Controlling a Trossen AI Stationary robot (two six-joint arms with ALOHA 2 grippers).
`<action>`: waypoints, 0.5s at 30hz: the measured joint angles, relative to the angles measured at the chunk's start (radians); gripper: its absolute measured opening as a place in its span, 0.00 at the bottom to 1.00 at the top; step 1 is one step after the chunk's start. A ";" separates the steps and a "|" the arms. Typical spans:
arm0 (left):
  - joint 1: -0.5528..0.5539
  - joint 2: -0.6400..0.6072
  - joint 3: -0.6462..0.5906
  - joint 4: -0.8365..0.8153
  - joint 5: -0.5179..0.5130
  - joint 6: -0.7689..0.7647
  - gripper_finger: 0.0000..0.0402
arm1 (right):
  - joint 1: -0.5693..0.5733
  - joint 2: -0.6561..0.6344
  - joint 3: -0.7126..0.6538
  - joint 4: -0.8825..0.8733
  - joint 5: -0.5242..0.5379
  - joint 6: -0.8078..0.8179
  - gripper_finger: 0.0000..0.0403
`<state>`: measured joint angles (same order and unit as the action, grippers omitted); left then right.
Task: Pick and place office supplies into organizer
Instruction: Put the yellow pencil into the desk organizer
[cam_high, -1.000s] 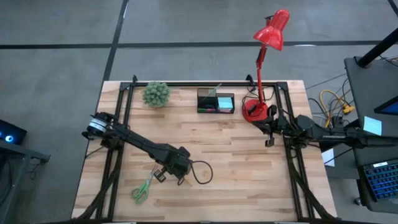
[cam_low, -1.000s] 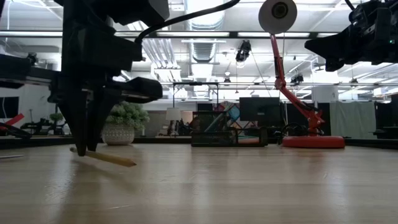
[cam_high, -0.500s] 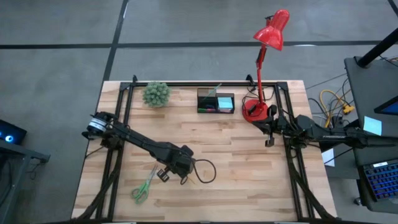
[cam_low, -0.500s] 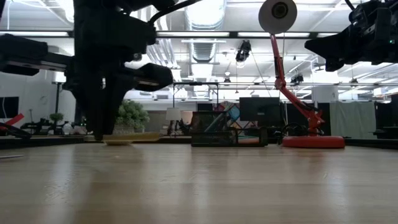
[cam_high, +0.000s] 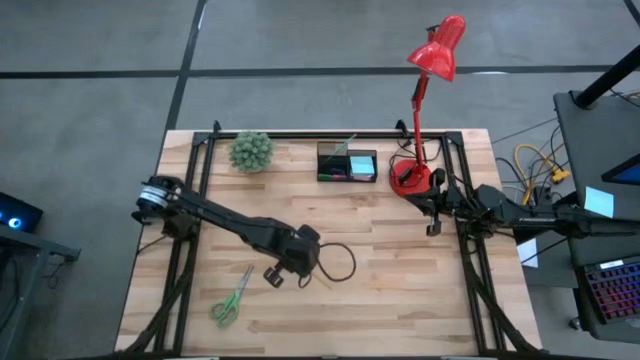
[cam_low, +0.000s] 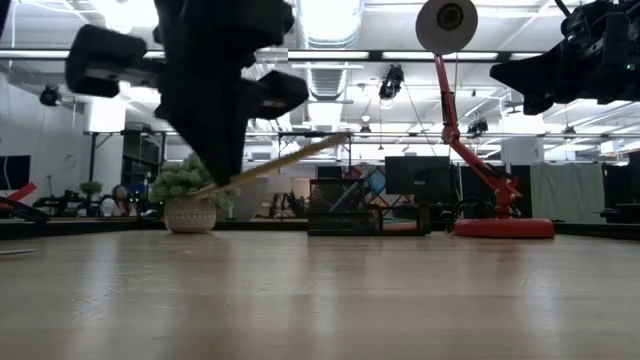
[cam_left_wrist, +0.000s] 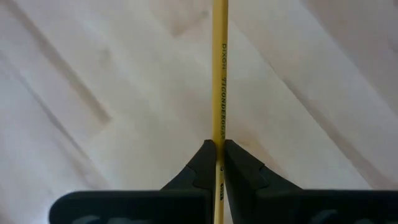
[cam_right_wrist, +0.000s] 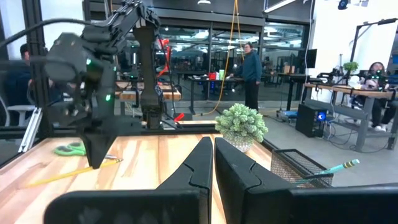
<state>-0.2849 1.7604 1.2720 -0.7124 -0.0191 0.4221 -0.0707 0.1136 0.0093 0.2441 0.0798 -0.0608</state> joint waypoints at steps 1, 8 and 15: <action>0.006 -0.011 -0.002 0.006 -0.001 0.000 0.00 | 0.000 0.000 0.000 0.000 0.000 0.000 0.02; 0.055 -0.101 -0.004 0.080 -0.043 0.003 0.01 | 0.000 -0.001 0.000 0.008 0.000 0.000 0.02; 0.120 -0.167 -0.044 0.249 -0.056 0.013 0.01 | 0.000 -0.001 0.000 0.019 0.000 0.000 0.02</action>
<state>-0.1648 1.5932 1.2280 -0.4633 -0.0756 0.4355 -0.0704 0.1127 0.0093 0.2627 0.0795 -0.0605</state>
